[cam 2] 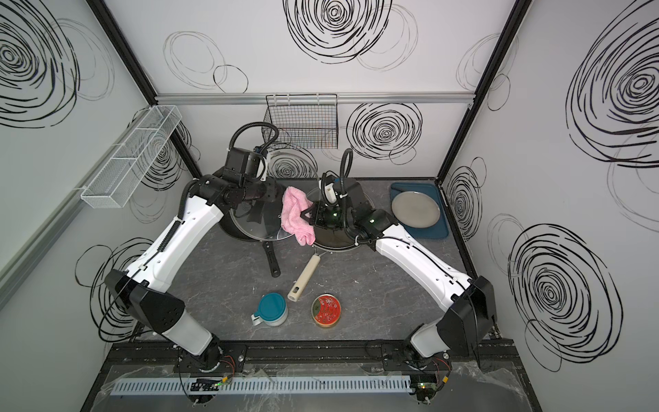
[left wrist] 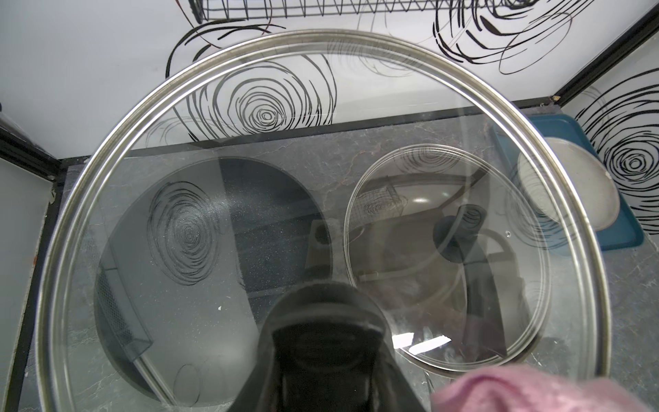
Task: Wipe the pot lid with a cloth
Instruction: Place the pot lid on the cooking pot.
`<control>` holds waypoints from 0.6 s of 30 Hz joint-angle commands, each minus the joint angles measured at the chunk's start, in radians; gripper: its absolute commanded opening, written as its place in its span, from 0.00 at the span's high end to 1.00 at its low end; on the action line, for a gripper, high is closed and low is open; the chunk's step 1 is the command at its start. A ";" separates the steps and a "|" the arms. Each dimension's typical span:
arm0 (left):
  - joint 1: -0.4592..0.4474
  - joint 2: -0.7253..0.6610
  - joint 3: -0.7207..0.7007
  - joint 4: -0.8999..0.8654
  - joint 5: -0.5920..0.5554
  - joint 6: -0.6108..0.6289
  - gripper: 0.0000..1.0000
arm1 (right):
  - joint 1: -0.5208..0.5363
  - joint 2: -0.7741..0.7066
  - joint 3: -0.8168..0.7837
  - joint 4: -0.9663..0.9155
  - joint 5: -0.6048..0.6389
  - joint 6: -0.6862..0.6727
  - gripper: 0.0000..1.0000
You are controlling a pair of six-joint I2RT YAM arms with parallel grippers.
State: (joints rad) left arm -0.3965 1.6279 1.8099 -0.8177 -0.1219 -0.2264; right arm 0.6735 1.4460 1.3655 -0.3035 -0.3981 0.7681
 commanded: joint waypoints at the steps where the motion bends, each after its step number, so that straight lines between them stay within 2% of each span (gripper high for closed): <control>1: 0.028 -0.088 0.005 0.150 -0.003 0.013 1.00 | -0.062 -0.071 -0.032 -0.068 0.023 -0.041 1.00; 5: 0.057 -0.091 -0.017 0.158 0.011 0.017 1.00 | -0.146 -0.151 -0.093 -0.153 0.099 -0.094 1.00; 10: 0.094 -0.079 -0.018 0.157 0.025 0.025 1.00 | -0.257 -0.239 -0.193 -0.236 0.122 -0.120 1.00; 18: 0.147 -0.023 -0.009 0.163 0.034 0.033 1.00 | -0.283 -0.317 -0.345 -0.351 0.276 -0.140 1.00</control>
State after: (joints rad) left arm -0.2687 1.6142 1.7672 -0.8139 -0.0925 -0.2111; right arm 0.3935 1.1503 1.0645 -0.5880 -0.1909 0.6460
